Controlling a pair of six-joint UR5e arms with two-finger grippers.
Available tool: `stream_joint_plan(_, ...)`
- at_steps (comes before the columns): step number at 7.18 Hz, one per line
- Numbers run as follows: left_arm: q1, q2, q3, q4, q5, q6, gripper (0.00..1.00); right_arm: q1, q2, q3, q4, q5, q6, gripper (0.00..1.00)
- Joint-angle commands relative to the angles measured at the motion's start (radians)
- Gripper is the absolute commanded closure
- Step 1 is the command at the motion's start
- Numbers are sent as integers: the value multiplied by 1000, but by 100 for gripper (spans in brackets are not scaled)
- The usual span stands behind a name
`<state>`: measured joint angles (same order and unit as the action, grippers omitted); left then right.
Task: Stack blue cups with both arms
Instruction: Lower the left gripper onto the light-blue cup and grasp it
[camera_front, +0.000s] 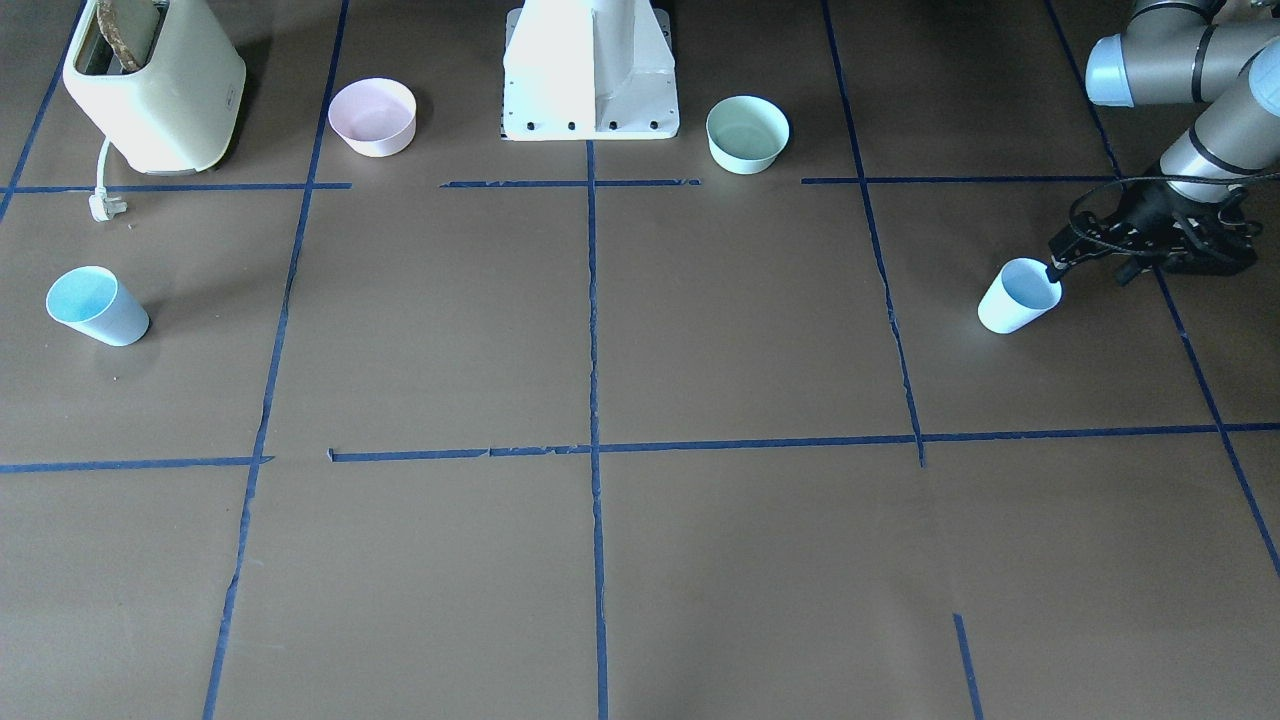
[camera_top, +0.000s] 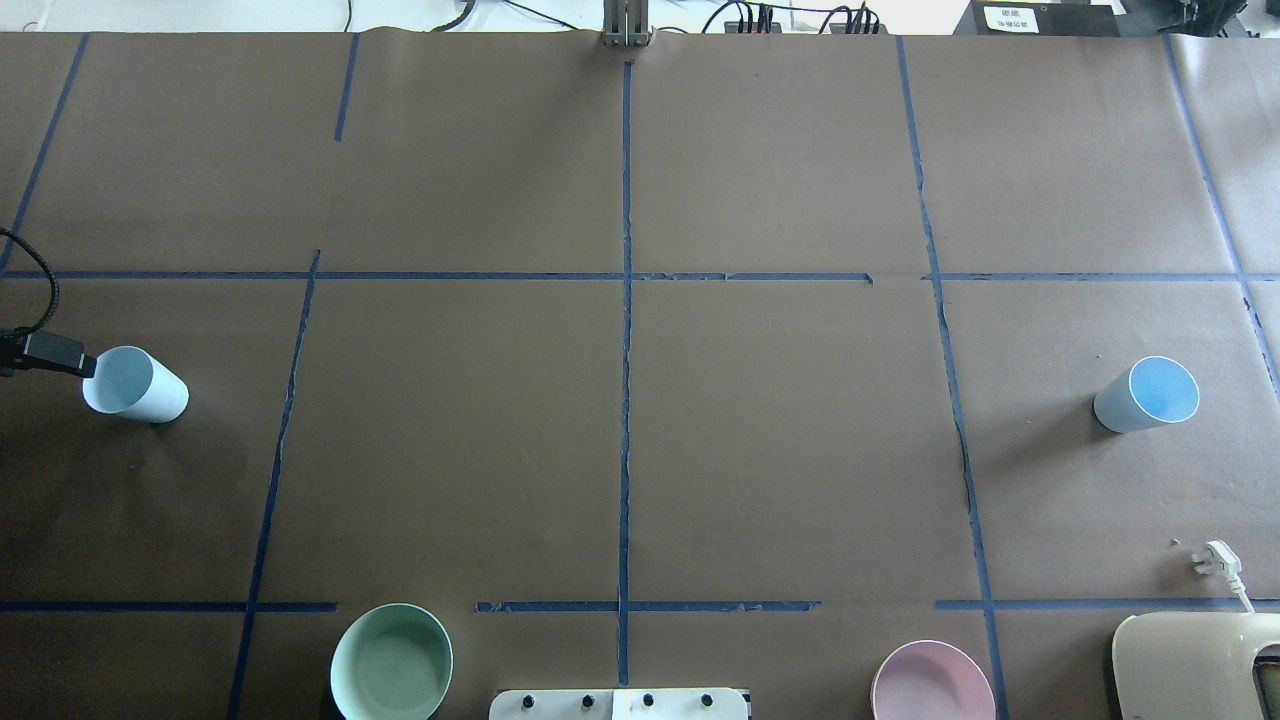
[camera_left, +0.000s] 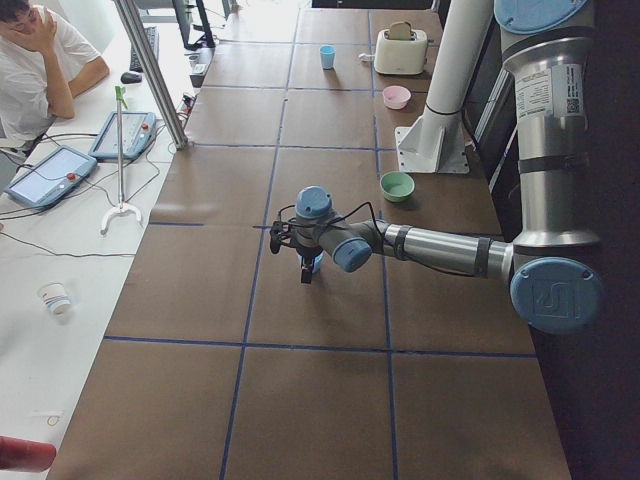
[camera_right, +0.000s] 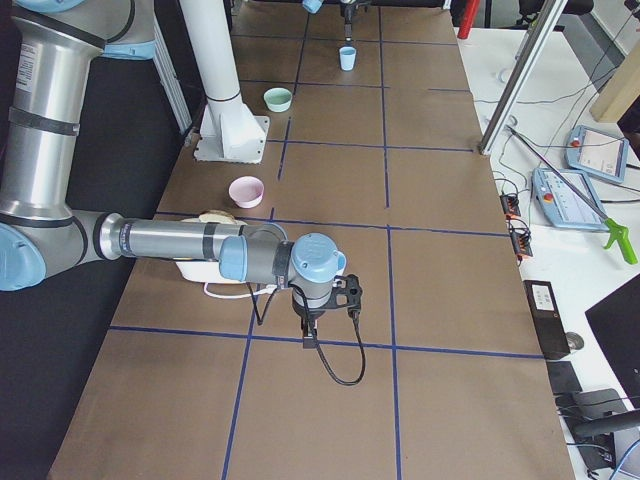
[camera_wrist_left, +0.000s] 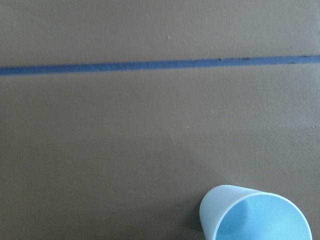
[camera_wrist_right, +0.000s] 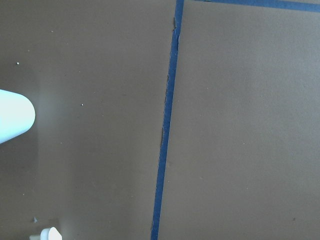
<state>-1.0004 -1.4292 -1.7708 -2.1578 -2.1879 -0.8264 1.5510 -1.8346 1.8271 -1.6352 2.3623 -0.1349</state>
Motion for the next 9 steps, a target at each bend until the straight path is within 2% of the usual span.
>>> stream_joint_plan(1, 51, -8, 16, 0, 34, -51, 0, 0, 0, 0, 0, 0, 0, 0)
stream_joint_plan(3, 71, -11, 28, 1, 36, -53, 3, 0, 0, 0, 0, 0, -2, 0)
stream_joint_plan(5, 89, -14, 33, 3, 54, -115, 96, 0, 0, 0, 0, 0, 0, 0)
stream_joint_plan(6, 94, -19, 33, 3, 54, -115, 100, 0, 0, -2, 0, 0, -2, 0)
stream_joint_plan(9, 92, -55, 10, 16, 33, -123, 100, -2, 0, 0, 0, 0, 0, 0)
